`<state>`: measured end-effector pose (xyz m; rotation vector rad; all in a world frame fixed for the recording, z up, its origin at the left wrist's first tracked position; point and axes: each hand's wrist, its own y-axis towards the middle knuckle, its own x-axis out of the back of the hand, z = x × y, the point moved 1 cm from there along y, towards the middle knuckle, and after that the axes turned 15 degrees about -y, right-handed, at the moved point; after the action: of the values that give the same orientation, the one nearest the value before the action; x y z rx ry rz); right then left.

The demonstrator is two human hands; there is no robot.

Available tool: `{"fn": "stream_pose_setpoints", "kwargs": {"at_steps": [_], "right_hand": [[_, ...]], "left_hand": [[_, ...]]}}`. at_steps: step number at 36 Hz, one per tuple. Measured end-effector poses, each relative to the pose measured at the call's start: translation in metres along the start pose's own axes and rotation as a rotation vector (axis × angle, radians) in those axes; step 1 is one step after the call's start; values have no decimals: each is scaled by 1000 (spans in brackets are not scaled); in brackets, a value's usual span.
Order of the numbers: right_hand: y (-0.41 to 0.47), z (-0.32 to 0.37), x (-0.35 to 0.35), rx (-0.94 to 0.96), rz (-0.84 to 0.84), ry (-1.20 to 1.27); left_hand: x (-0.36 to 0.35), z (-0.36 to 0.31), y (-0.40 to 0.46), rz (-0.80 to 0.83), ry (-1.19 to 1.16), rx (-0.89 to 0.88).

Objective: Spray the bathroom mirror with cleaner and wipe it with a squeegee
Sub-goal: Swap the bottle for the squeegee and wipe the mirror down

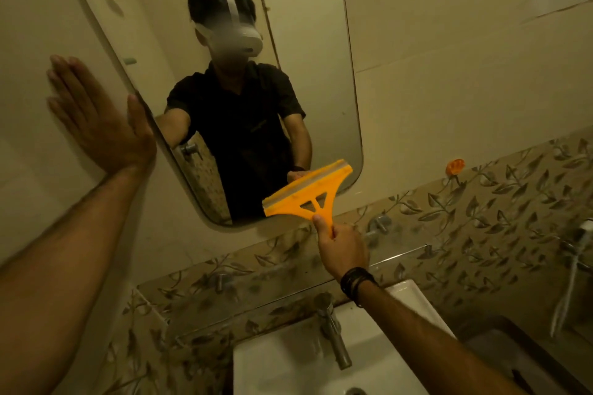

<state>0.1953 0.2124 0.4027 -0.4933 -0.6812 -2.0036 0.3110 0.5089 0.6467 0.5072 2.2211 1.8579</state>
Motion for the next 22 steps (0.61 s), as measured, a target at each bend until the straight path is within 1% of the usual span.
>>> {"fn": "stream_pose_setpoints", "kwargs": {"at_steps": [6,10,13,17,22], "right_hand": [[-19,-13,-4,-27,49,-74],[-21,-5,-2,-27,-9,-4],[-20,14,-2,61,-70,15],[-15,45,-4,220,-93,-115],[-9,43,-20,194,-11,-231]], "left_hand": [[1,-3,0,-16,41,-4],[2,-3,-1,-27,37,-26],[2,-4,-1,-27,38,-28],[3,-4,0,-14,39,-25],[2,-3,0,-18,45,-23]]}}
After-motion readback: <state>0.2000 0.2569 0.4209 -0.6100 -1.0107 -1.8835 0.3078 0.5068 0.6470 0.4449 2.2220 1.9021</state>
